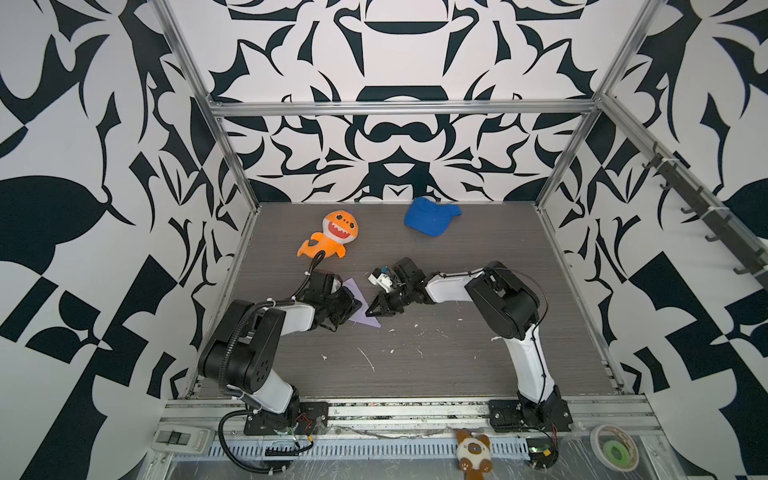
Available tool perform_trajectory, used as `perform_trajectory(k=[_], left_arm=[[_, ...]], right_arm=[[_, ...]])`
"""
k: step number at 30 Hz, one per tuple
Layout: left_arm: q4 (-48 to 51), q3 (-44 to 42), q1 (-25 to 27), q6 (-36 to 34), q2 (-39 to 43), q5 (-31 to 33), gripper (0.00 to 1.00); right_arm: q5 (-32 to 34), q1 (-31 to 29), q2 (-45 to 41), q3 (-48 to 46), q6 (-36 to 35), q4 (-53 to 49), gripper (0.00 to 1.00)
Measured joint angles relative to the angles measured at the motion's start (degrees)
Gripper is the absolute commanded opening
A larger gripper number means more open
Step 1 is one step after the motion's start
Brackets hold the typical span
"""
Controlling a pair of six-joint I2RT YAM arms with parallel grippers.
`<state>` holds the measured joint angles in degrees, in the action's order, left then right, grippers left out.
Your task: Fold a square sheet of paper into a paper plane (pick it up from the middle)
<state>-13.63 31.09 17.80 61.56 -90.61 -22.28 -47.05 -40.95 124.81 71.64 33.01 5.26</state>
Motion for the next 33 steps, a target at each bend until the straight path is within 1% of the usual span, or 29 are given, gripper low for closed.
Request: perform_trajectory(k=[7, 10, 16, 22, 27, 33], left_arm=[[-0.76, 0.02, 0.00, -0.02, -0.66, -0.50, 0.10], [-0.81, 0.02, 0.00, -0.02, -0.70, -0.52, 0.10], [-0.70, 0.02, 0.26, 0.00, -0.70, -0.46, 0.10], [-0.72, 0.02, 0.28, 0.02, -0.70, -0.46, 0.10], [-0.72, 0.02, 0.26, 0.00, -0.70, -0.48, 0.10], [-0.63, 0.02, 0.31, 0.11, -0.59, -0.24, 0.10]], right_arm=[[-0.28, 0.00, 0.02, 0.33, 0.07, -0.50, 0.11], [-0.72, 0.02, -0.02, 0.52, 0.24, -0.66, 0.15], [-0.55, 0.94, -1.57, 0.26, 0.87, -3.56, 0.16], [-0.74, 1.62, -3.21, -1.11, 1.09, -6.45, 0.17], [-0.66, 1.77, -3.76, -1.55, 0.79, -8.31, 0.13], [0.11, 1.84, -3.76, -1.53, -1.33, -9.53, 0.10]])
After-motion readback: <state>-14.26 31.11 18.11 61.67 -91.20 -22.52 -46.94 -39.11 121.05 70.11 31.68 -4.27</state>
